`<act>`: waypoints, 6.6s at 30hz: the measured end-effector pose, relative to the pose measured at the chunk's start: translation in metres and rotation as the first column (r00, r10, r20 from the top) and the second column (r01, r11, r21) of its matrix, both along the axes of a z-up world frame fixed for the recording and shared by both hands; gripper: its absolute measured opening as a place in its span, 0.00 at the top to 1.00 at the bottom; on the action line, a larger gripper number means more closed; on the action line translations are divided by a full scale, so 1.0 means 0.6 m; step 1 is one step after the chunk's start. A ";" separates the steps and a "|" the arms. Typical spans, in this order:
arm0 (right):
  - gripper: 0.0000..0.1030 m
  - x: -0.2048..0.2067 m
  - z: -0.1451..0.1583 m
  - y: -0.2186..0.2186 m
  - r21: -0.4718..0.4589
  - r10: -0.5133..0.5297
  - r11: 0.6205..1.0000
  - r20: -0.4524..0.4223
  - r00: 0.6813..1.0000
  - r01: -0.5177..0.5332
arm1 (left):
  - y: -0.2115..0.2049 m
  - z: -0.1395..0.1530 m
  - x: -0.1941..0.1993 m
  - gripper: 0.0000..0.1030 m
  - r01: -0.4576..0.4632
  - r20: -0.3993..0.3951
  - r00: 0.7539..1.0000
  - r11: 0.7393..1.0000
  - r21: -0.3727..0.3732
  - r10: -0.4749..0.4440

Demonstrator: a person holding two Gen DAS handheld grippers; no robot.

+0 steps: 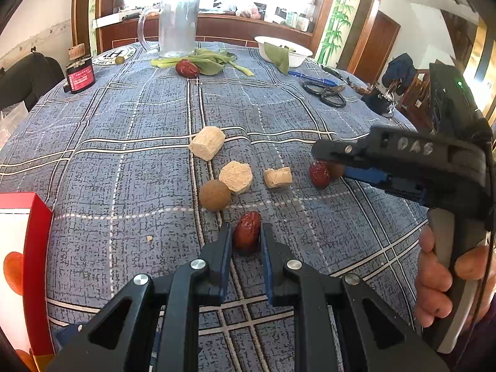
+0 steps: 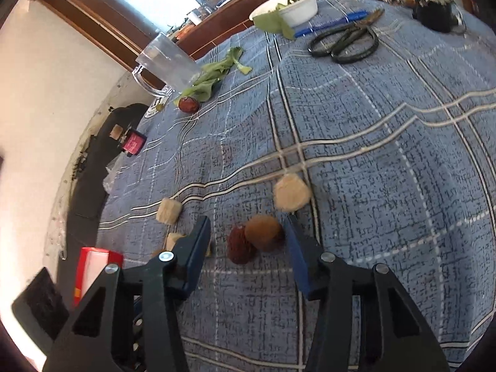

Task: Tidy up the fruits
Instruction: 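Lower the right tool onto the brown round fruit while the left tool holds the date, then carry the date with the left tool into the tray while the right tool drops the brown fruit there, then bring both open tools back over the fruit on the table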

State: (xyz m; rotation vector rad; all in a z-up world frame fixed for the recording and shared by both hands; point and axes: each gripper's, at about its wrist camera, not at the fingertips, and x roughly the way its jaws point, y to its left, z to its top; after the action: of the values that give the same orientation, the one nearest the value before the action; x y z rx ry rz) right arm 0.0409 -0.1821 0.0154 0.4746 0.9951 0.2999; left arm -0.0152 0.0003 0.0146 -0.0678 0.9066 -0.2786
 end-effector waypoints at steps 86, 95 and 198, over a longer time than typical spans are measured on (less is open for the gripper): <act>0.75 -0.044 0.072 -0.038 -0.141 -0.079 0.985 0.124 0.989 0.097 | 0.007 0.061 -0.085 0.85 0.002 0.029 1.000 0.992 0.124 -0.006; 0.75 -0.040 0.063 -0.034 -0.137 -0.069 0.987 0.119 0.990 0.086 | 0.055 0.060 -0.104 0.85 -0.026 0.028 0.999 0.996 0.080 0.024; 0.32 -0.300 0.103 -0.159 0.022 -0.129 0.992 0.205 0.970 0.127 | -0.092 0.113 -0.212 0.22 0.068 0.039 0.996 0.963 0.260 -0.081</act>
State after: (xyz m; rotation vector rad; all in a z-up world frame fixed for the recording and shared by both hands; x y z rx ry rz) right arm -0.1388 -0.2777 0.0769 0.5023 0.7580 0.2322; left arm -0.1425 -0.0551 0.0826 0.2145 0.8907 -0.2285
